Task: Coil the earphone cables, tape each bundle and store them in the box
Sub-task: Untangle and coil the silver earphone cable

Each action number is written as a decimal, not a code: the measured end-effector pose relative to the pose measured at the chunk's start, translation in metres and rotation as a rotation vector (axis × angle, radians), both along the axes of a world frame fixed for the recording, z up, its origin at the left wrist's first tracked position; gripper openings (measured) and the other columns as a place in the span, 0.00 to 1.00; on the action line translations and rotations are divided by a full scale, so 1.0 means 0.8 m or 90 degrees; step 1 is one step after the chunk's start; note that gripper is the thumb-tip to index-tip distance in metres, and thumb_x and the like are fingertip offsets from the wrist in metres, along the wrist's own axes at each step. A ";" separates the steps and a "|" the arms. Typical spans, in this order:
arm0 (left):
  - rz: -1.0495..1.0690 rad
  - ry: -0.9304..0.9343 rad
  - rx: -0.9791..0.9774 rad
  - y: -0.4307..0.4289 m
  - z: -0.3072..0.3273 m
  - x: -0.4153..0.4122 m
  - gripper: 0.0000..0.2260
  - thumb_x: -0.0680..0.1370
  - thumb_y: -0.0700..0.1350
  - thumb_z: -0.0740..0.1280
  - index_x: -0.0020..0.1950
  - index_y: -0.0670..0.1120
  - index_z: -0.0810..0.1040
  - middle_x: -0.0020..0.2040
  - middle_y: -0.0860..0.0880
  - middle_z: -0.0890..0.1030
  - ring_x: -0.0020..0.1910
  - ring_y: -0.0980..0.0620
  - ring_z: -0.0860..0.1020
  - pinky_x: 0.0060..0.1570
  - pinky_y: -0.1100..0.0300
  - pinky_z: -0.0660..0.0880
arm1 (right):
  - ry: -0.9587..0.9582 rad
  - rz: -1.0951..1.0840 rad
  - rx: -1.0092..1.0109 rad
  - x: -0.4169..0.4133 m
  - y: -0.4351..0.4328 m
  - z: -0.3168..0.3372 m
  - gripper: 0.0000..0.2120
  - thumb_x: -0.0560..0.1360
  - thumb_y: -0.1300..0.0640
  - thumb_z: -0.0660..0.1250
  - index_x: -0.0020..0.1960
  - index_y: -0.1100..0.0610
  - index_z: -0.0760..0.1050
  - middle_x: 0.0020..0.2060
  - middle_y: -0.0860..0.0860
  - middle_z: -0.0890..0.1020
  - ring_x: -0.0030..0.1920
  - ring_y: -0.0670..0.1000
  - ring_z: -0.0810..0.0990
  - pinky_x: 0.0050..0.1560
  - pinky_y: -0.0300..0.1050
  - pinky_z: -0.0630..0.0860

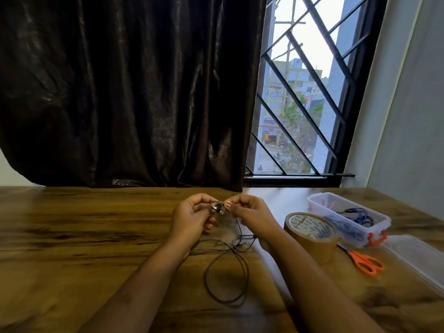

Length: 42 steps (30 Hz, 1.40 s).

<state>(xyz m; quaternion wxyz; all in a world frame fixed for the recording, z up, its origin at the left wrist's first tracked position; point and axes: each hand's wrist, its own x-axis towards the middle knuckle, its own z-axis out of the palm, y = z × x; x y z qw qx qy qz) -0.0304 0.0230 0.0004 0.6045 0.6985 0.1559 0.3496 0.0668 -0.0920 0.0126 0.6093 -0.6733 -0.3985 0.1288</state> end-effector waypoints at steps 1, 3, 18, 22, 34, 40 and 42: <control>0.001 -0.005 0.014 -0.002 0.000 0.001 0.07 0.77 0.33 0.62 0.47 0.42 0.79 0.38 0.48 0.81 0.28 0.58 0.74 0.27 0.64 0.72 | 0.028 0.006 -0.010 0.000 -0.001 0.001 0.06 0.78 0.65 0.63 0.48 0.62 0.79 0.35 0.49 0.79 0.30 0.34 0.77 0.30 0.26 0.70; 0.003 -0.009 0.037 -0.005 -0.001 0.001 0.09 0.78 0.33 0.61 0.46 0.44 0.78 0.36 0.50 0.79 0.27 0.58 0.73 0.26 0.63 0.71 | 0.101 0.018 -0.038 -0.002 -0.003 0.004 0.05 0.78 0.65 0.62 0.48 0.62 0.78 0.34 0.49 0.79 0.27 0.35 0.76 0.27 0.28 0.70; -0.080 -0.013 0.282 -0.012 -0.009 0.007 0.07 0.80 0.37 0.59 0.45 0.46 0.73 0.42 0.53 0.71 0.35 0.63 0.69 0.32 0.71 0.68 | 0.291 -0.074 -0.160 -0.016 0.013 -0.001 0.15 0.82 0.62 0.50 0.39 0.58 0.69 0.28 0.50 0.70 0.22 0.44 0.67 0.23 0.35 0.63; -0.110 0.042 0.275 -0.012 -0.014 0.012 0.10 0.81 0.38 0.58 0.43 0.51 0.71 0.45 0.53 0.69 0.41 0.58 0.70 0.35 0.65 0.70 | 0.351 -0.123 -0.115 -0.015 0.021 -0.008 0.12 0.82 0.61 0.50 0.50 0.63 0.71 0.34 0.54 0.75 0.29 0.46 0.72 0.26 0.35 0.70; 0.058 -0.033 0.280 0.013 -0.011 0.011 0.08 0.73 0.41 0.71 0.37 0.52 0.77 0.47 0.51 0.73 0.49 0.52 0.74 0.49 0.58 0.73 | 0.194 -0.078 0.022 -0.017 0.018 -0.004 0.07 0.82 0.62 0.55 0.57 0.59 0.69 0.41 0.51 0.74 0.36 0.45 0.72 0.27 0.32 0.69; -0.050 -0.077 0.059 0.000 0.000 0.000 0.06 0.78 0.40 0.64 0.45 0.47 0.81 0.46 0.47 0.81 0.46 0.52 0.79 0.47 0.57 0.76 | 0.132 0.017 0.004 -0.015 0.016 -0.005 0.10 0.81 0.65 0.56 0.59 0.62 0.73 0.47 0.53 0.79 0.41 0.44 0.78 0.35 0.31 0.74; -0.057 -0.068 0.062 -0.001 0.002 -0.001 0.07 0.79 0.41 0.63 0.46 0.49 0.80 0.42 0.51 0.81 0.40 0.57 0.78 0.39 0.63 0.74 | 0.136 0.026 0.014 -0.016 0.015 -0.004 0.10 0.80 0.65 0.58 0.60 0.63 0.73 0.45 0.52 0.80 0.40 0.43 0.79 0.34 0.30 0.74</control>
